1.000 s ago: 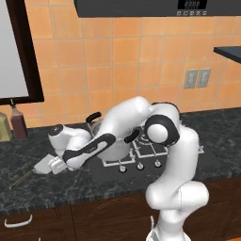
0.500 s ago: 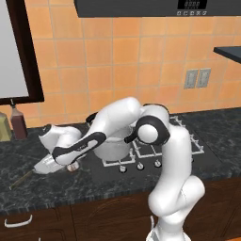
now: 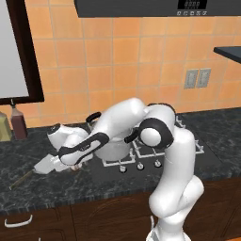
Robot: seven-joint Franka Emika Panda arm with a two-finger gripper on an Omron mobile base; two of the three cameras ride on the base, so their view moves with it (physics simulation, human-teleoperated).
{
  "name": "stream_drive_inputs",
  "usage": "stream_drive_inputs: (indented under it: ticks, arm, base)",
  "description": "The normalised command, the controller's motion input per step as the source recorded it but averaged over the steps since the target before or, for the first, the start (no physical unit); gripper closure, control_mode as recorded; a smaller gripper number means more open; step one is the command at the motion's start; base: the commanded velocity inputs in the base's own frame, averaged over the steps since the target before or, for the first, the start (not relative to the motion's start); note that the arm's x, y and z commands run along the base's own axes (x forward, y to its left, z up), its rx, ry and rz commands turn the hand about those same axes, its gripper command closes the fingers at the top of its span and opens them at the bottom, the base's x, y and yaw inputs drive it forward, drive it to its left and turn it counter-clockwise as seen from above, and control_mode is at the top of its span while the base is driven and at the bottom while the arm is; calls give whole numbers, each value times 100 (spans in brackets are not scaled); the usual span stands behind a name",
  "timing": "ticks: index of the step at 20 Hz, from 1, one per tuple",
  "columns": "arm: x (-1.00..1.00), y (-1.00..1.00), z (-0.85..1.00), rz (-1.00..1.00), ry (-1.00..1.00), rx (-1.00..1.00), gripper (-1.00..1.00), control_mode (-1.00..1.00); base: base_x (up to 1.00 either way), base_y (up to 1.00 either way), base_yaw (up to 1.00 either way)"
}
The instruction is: Put the garlic and potato in the pot. Retrieve the spatula and lightly stir the vegetables in the pot.
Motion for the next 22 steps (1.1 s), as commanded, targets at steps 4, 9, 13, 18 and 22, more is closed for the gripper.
stream_drive_inputs:
  ticks: [4,9,13,18,22]
  arm:
    - [0,1,-31,0,-3,11,100,-100]
    - [-30,5,11,0,-20,2,100,-100]
    - [-56,1,92,0,-29,1,100,-100]
    - [-12,0,100,-1,-26,8,100,-100]
    - [-18,0,100,-7,-24,4,100,-100]
  base:
    - [0,0,0]
    - [0,0,0]
    - [0,0,0]
    - [0,0,0]
    - [0,0,0]
